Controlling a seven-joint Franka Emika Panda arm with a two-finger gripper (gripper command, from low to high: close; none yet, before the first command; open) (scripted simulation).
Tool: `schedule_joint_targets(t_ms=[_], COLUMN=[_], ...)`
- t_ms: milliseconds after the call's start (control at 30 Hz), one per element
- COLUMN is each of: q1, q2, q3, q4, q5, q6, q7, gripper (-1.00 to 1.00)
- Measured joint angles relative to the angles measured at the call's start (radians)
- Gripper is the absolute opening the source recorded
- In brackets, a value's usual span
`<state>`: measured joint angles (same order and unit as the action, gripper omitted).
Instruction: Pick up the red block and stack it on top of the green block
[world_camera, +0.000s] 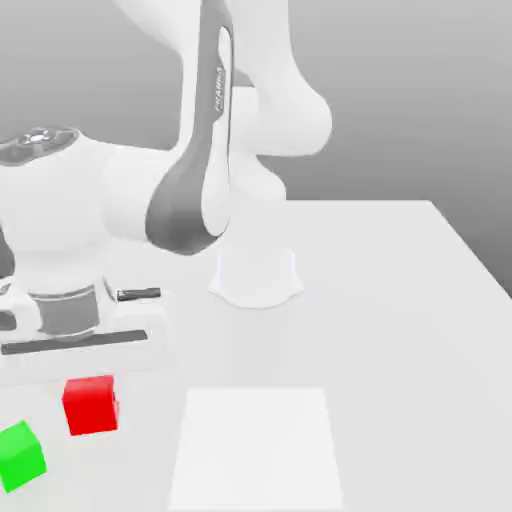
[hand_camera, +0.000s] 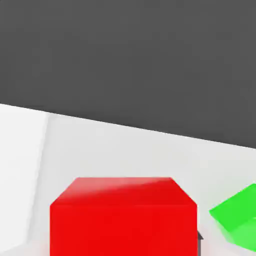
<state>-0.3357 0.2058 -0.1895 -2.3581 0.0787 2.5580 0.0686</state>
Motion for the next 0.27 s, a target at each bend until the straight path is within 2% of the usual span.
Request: schedule_joint_targets(t_ms=[133, 167, 267], q1=[-0.062, -0.070, -0.070], q2=[0.122, 0.156, 0.156], q3=[0.001, 0.010, 0.010], q4=[0.050, 0.053, 0.053], q5=[0.047, 0.059, 0.059], q6=[0.068, 0.098, 0.098], q7=[-0.077, -0.088, -0.088], gripper=[-1.00, 1.00, 1.00])
